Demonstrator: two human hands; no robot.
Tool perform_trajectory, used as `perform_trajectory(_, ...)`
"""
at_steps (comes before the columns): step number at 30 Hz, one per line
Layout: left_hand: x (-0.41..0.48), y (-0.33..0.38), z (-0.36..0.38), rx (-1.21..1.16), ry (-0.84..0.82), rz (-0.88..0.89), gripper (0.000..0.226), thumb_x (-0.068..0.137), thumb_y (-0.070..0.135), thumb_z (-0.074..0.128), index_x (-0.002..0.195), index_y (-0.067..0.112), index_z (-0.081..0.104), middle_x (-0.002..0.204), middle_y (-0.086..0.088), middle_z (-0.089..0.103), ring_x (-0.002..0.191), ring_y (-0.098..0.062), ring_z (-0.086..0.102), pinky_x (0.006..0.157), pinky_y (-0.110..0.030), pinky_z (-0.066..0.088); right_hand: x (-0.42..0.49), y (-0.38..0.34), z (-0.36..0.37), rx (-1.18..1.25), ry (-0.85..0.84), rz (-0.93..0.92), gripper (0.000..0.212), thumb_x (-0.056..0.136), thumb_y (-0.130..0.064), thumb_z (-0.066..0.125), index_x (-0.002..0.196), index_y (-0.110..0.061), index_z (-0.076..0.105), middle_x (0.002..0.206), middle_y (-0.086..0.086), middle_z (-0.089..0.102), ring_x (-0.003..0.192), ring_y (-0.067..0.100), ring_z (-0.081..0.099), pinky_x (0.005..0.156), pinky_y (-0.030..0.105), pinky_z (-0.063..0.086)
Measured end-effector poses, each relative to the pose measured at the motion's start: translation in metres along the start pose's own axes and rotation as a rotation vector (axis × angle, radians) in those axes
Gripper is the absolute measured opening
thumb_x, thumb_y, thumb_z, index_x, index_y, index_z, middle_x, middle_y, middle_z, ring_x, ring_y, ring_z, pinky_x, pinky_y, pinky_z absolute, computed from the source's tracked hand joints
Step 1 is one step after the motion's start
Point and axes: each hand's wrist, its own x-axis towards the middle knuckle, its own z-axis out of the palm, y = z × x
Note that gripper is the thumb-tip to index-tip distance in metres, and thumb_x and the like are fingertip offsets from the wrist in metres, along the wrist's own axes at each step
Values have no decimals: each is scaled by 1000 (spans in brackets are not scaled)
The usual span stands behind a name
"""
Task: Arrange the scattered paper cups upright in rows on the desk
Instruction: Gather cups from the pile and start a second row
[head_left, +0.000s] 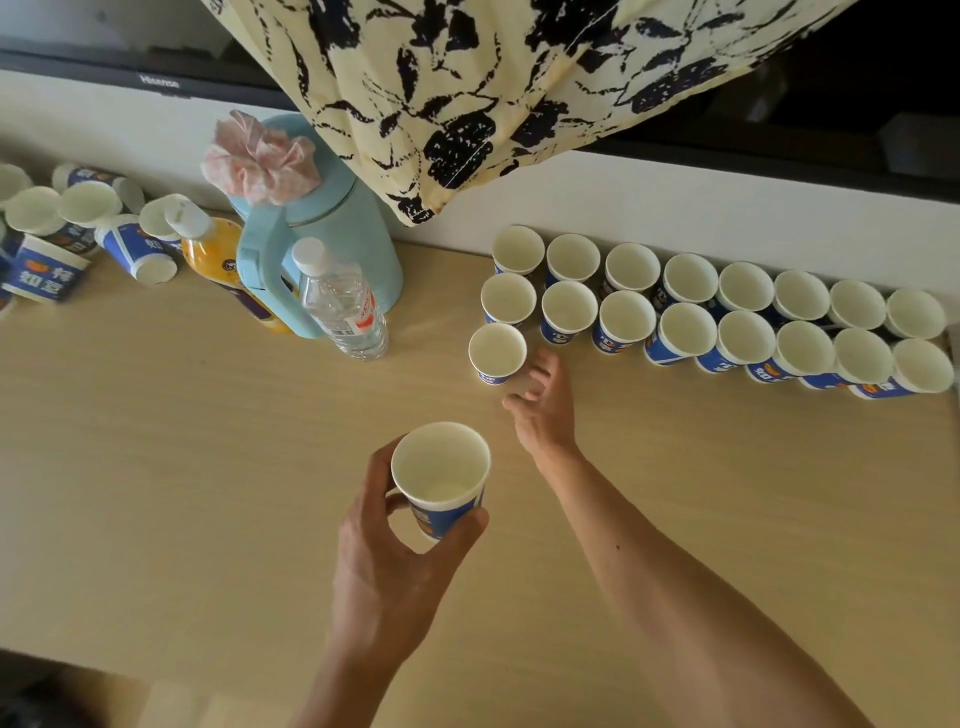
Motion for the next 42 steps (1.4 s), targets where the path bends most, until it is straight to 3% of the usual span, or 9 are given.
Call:
perform_trajectory(3,5,1,4,36,2,1,69,61,50,79,124,42,53,118,23,65,103,-10,67,81,-31,54,-36,-15,-28,48,7,-3,70,77,6,69,139,-19,49,133,1,59,118,11,59,100,40,51)
perform_trajectory(6,14,2,12,35,-13,4,68,60,49,81,122,40,52,117,25,64,107,-9,64,86,-38,56,-69,-39,-65,87,-268,-48,61,76,6,69,130,-21,58,121,-1,70,117,14,63,99,47,53)
perform_trajectory(9,23,6,25,21,-77,37,66,63,42,82,122,34,55,117,24,65,112,-5,62,85,-30,55,-93,-60,-94,71,-551,-113,67,75,5,74,133,-25,57,131,-4,66,127,18,58,103,44,45)
perform_trajectory(12,28,11,40,29,-155,60,65,66,34,82,125,32,55,119,22,63,113,2,60,84,-17,52,-102,-72,-108,3,-630,-156,71,76,4,80,135,-28,56,132,-5,65,126,20,57,103,43,44)
perform_trajectory(16,29,13,55,56,-211,92,66,67,34,79,130,31,56,121,18,57,112,4,58,85,-12,51,-104,-76,-116,-47,-571,-204,71,73,-10,86,134,-31,55,127,-9,66,115,18,60,92,39,45)
perform_trajectory(22,24,6,63,101,-233,75,73,76,31,87,138,35,47,128,23,55,117,4,54,89,-20,51,-98,-66,-118,-13,-463,-230,63,73,-11,84,128,-24,58,118,-8,68,105,13,61,83,36,46)
perform_trajectory(28,7,-2,60,33,-126,-3,81,65,62,70,138,35,49,127,22,57,117,4,54,89,-19,48,-64,-38,-97,16,-140,-149,58,69,-19,83,121,-27,58,111,-11,69,103,9,64,83,31,49)
perform_trajectory(33,-7,-10,52,11,-60,-45,72,66,65,66,132,38,53,124,24,60,117,2,56,90,-23,50,-28,-10,-74,17,-32,-139,62,72,-6,86,125,-17,58,112,0,67,97,13,63,71,15,49)
perform_trajectory(42,-19,-20,41,14,-3,-97,65,68,64,65,127,39,56,121,24,63,116,2,58,91,-27,51,2,13,-57,-115,69,-214,59,66,-15,84,112,-27,49,109,4,65,95,24,66,86,44,58)
